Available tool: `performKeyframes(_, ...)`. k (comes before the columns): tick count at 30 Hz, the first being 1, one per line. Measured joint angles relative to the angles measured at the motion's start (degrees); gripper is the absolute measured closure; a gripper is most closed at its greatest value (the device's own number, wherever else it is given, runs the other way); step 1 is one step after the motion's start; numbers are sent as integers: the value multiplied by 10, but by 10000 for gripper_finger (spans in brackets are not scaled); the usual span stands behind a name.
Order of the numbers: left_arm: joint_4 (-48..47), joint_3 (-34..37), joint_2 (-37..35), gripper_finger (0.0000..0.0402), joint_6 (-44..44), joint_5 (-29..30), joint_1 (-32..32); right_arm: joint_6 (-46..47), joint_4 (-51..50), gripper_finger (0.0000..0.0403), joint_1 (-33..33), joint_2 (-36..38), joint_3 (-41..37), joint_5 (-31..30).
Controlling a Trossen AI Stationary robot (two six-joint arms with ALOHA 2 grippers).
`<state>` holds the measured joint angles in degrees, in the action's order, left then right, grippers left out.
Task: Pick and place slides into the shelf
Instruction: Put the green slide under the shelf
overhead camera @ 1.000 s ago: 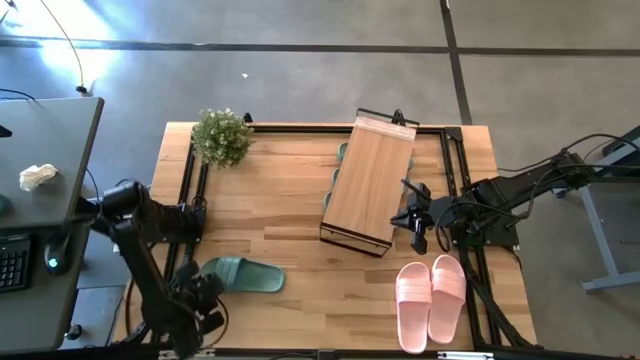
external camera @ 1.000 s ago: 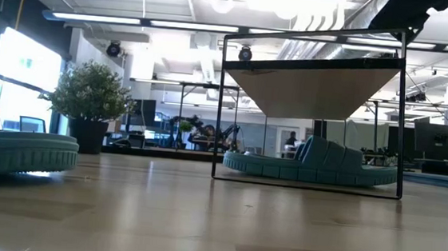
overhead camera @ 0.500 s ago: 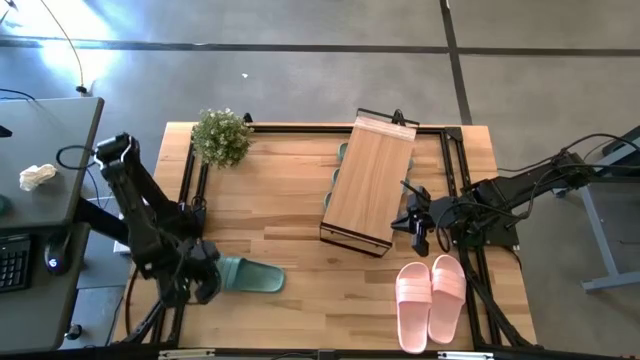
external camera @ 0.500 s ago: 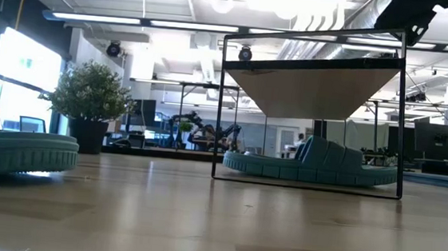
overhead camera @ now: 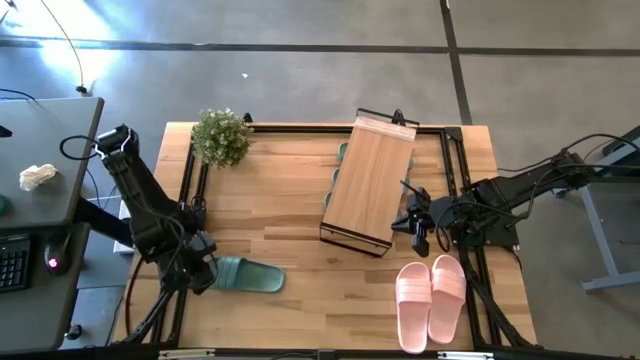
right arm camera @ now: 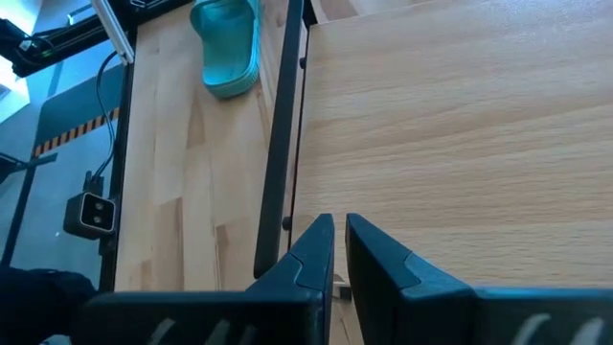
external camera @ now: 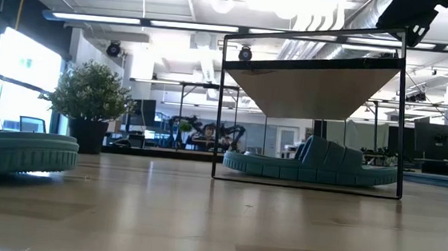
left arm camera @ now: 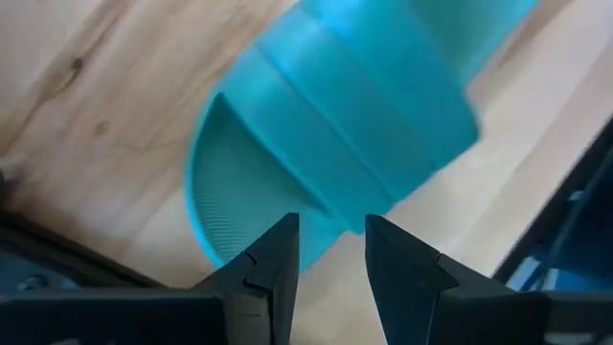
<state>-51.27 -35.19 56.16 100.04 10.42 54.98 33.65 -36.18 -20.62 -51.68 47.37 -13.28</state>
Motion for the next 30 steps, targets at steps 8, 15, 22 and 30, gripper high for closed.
performKeyframes(8, 38, 35, -6, 295, 7, -4, 1, 11, 0, 379, 0, 0, 0, 0)
performKeyframes(15, 142, 94, -13, 295, 30, -25, 2, 26, 0, 379, 0, 0, 0, 3)
performKeyframes(22, 257, 149, -39, 295, 29, 57, 2, 57, 0, 379, 0, 0, 0, 15)
performKeyframes(30, 334, 182, -44, 295, 25, 87, 2, 69, 0, 379, 0, 0, 0, 19)
